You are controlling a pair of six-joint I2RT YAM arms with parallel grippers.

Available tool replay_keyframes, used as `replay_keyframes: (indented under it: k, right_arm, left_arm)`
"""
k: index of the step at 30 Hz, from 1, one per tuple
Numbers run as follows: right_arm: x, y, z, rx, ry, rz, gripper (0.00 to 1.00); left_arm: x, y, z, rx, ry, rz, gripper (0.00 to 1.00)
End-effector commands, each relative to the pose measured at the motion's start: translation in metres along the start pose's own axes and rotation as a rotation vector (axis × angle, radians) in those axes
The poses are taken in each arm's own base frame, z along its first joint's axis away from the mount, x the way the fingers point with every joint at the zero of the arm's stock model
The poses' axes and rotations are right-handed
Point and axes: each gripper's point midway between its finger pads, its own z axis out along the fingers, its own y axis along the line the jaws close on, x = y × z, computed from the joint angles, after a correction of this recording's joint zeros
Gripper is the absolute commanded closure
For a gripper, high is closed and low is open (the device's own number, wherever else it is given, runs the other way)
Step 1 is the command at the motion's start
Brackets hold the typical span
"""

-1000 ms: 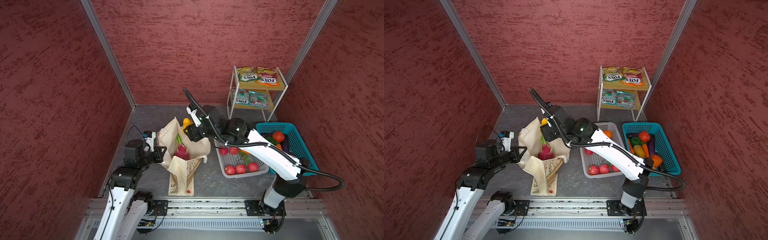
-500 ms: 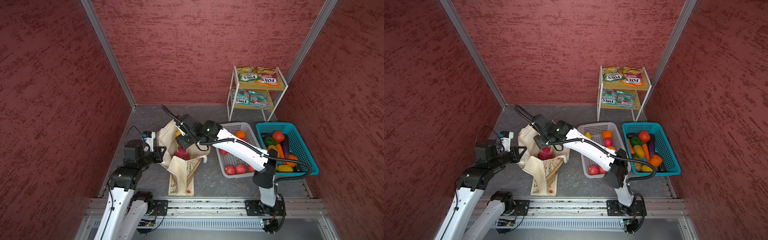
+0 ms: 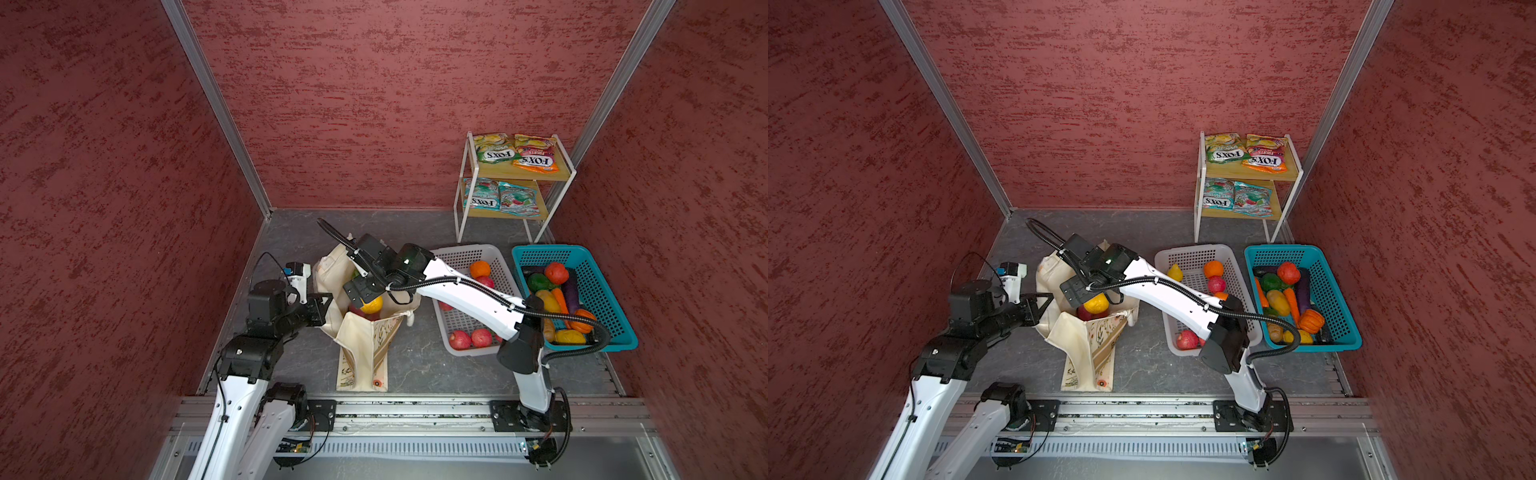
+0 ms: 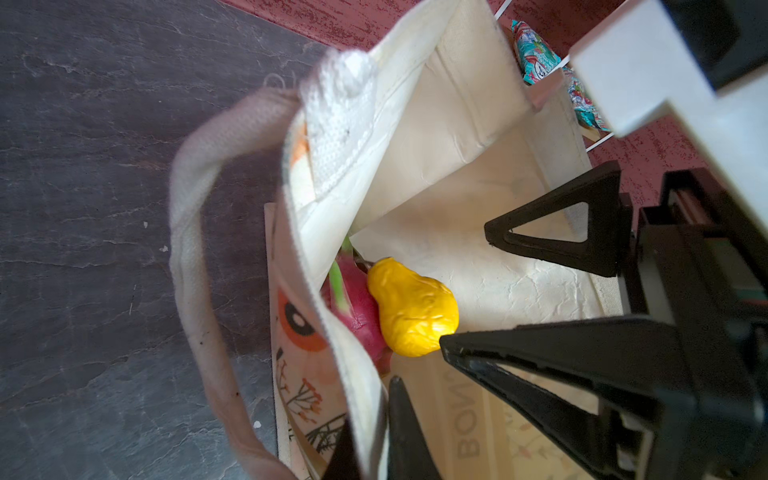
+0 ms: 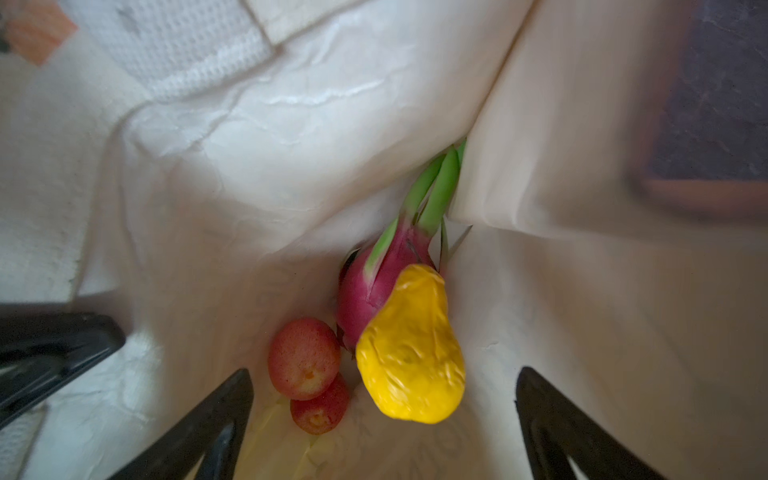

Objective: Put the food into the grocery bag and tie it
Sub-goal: 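Carry the yellow pear over the bag and release it inside, then withdraw the right gripper from the bag toward the teal basket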

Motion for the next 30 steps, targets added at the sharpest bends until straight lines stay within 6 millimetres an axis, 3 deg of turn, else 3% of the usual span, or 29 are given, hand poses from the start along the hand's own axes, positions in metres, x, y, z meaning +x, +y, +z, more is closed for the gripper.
replay_keyframes:
  k: [1, 10, 21, 30]
  right_arm:
    - [-0.031, -0.004, -0.054, 0.014, -0.145, 0.045, 0.01]
    - [-0.052, -0.022, -0.102, 0.051, -0.279, 0.312, 0.01]
    - [-0.049, -0.07, -0.176, 0.155, -0.409, 0.656, 0.01]
    - [-0.051, -0.098, -0.203, 0.126, -0.457, 0.79, 0.01]
  left_arm:
    - [0.0, 0.003, 0.001, -0.007, -0.007, -0.001, 0.89]
    - [0.0, 0.006, 0.003, -0.021, 0.0, -0.007, 0.89]
    - [0.002, 0.013, 0.005, -0.06, 0.009, -0.019, 0.89]
    - [0.003, 0.019, 0.01, -0.081, 0.036, -0.034, 0.89]
